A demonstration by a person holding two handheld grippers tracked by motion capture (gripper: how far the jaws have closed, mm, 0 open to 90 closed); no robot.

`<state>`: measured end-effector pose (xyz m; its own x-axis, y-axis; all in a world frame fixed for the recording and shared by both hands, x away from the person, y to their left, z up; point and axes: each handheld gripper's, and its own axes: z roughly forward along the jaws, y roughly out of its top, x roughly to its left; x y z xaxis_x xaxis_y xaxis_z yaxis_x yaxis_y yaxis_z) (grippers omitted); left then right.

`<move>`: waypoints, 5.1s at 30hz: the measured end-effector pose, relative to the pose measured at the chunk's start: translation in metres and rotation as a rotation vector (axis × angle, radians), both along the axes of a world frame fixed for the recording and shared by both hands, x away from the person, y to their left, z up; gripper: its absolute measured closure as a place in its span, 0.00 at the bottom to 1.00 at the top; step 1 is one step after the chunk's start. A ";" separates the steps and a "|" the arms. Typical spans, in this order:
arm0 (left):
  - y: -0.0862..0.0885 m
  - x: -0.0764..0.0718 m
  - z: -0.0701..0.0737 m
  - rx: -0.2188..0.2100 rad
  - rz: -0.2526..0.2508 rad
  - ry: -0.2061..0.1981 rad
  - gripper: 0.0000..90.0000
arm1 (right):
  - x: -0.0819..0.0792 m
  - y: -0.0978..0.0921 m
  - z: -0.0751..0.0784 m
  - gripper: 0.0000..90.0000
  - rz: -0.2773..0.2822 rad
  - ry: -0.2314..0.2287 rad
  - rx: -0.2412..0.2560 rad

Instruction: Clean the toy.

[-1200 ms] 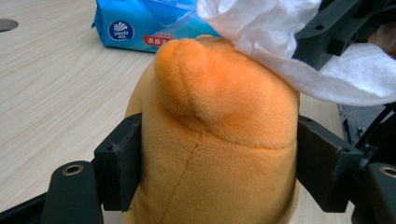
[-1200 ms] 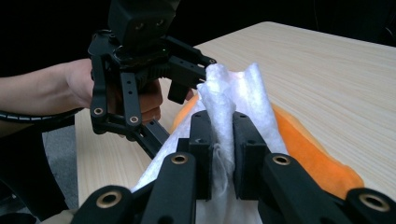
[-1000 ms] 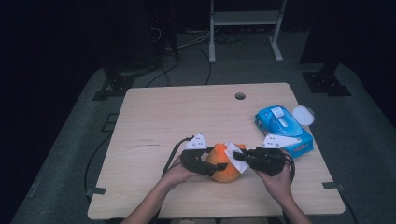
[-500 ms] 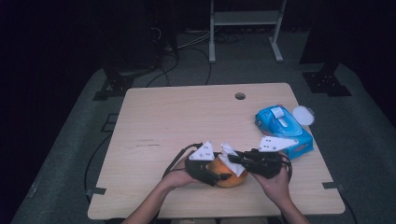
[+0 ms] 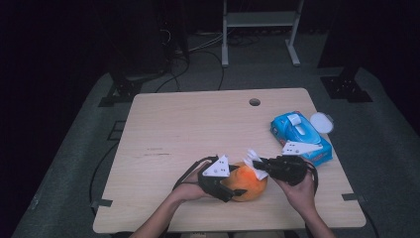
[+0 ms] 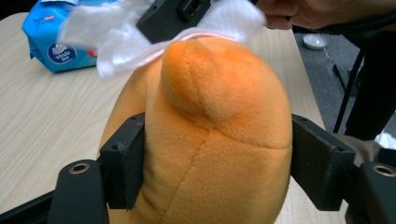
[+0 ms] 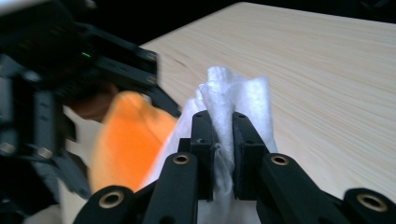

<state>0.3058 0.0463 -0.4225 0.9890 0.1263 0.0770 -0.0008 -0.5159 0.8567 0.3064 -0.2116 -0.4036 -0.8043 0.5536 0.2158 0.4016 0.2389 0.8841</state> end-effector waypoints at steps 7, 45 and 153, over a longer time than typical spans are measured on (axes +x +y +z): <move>-0.003 -0.006 0.001 0.043 -0.057 -0.063 0.28 | -0.001 0.017 0.003 0.89 0.070 0.008 0.010; 0.024 0.030 -0.005 -0.110 0.157 0.162 0.33 | 0.009 -0.016 -0.004 0.89 -0.055 0.062 0.040; 0.045 0.022 0.025 -0.037 0.088 0.077 0.22 | 0.028 0.020 -0.018 0.87 0.167 0.272 0.046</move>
<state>0.3278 0.0918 -0.3970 0.9767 0.2144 -0.0053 0.1099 -0.4791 0.8709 0.3345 -0.1914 -0.4220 -0.7927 0.4034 0.4572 0.5833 0.2837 0.7611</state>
